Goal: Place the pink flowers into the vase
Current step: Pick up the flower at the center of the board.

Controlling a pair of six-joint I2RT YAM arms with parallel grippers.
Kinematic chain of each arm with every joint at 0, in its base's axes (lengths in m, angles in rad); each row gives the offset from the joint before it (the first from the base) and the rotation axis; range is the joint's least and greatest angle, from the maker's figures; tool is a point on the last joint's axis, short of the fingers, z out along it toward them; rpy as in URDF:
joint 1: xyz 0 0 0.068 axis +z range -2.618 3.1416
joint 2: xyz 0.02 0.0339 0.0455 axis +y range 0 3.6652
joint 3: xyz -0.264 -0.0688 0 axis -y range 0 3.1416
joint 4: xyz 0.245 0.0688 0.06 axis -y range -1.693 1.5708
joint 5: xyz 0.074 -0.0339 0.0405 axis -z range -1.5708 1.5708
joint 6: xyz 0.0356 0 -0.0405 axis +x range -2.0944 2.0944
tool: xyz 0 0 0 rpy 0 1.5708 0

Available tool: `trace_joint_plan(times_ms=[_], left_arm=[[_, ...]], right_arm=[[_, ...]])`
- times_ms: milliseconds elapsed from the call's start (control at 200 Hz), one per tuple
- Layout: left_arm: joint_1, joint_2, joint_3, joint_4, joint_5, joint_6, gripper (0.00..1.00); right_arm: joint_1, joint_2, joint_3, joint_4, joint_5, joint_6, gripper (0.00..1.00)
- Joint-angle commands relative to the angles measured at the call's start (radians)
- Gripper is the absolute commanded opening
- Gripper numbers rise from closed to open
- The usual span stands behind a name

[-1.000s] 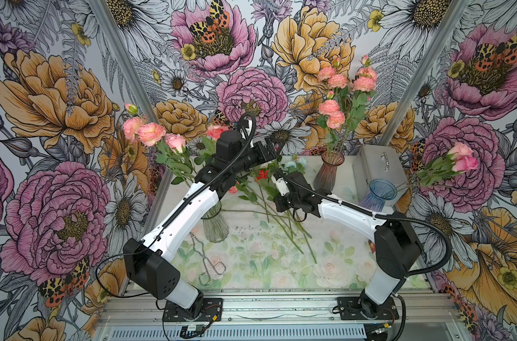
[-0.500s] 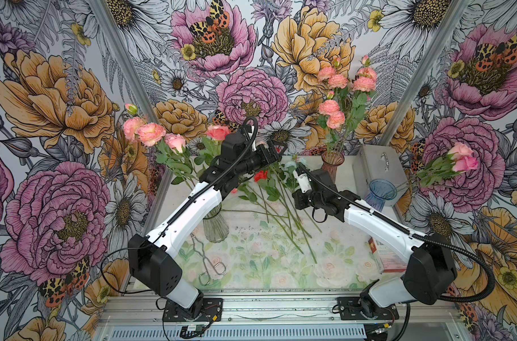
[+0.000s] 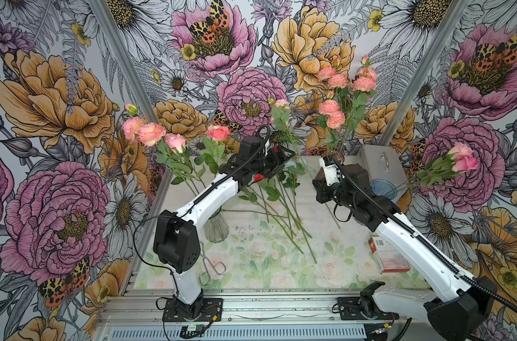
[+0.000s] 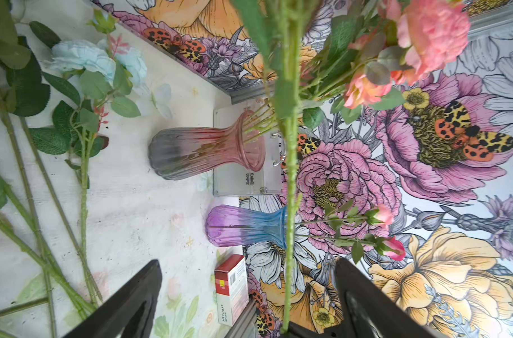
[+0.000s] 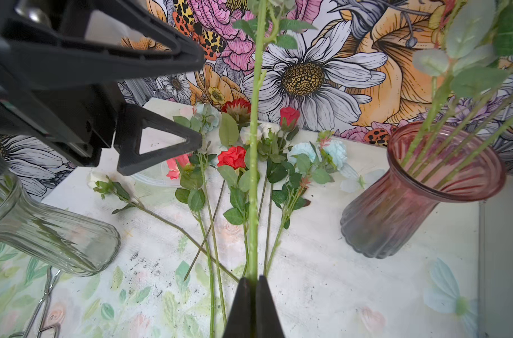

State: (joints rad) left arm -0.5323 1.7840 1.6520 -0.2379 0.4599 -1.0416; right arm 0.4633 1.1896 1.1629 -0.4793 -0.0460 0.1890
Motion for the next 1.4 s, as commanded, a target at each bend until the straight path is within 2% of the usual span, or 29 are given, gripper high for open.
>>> trace_joint_plan(times_ms=[0, 295, 455, 550, 745, 895, 991, 1131, 1226, 1396], left_arm=[[-0.019, 0.008, 0.043, 0.082, 0.025, -0.035, 0.91], [-0.043, 0.097, 0.074, 0.078, 0.011, -0.019, 0.90], [-0.042, 0.119, 0.079, 0.101, -0.008, -0.019, 0.84], [-0.040, 0.134, 0.111, 0.111, -0.011, -0.017, 0.75], [-0.044, 0.152, 0.159, 0.095, -0.026, 0.012, 0.63], [-0.043, 0.153, 0.163, 0.088, -0.036, 0.025, 0.39], [-0.043, 0.153, 0.171, 0.071, -0.033, 0.037, 0.27], [-0.045, 0.153, 0.200, 0.026, -0.028, 0.077, 0.15], [-0.047, 0.151, 0.208, 0.011, -0.021, 0.104, 0.00], [-0.047, 0.138, 0.216, -0.031, -0.021, 0.158, 0.00]], right_arm=[[-0.002, -0.017, 0.025, -0.008, -0.013, -0.010, 0.00], [-0.002, -0.059, 0.017, -0.008, -0.061, 0.002, 0.00], [0.001, -0.067, 0.012, -0.008, -0.107, 0.009, 0.00], [0.003, -0.063, 0.010, -0.010, -0.114, -0.001, 0.00], [0.003, -0.052, -0.003, -0.010, -0.164, -0.010, 0.00], [0.005, -0.043, -0.014, -0.007, -0.165, -0.017, 0.00], [0.003, -0.018, -0.014, -0.007, -0.161, -0.026, 0.00], [0.002, 0.036, -0.001, -0.005, -0.149, -0.029, 0.00], [-0.001, 0.068, 0.017, -0.007, -0.141, -0.025, 0.00], [-0.002, 0.106, 0.048, -0.008, -0.147, -0.016, 0.00]])
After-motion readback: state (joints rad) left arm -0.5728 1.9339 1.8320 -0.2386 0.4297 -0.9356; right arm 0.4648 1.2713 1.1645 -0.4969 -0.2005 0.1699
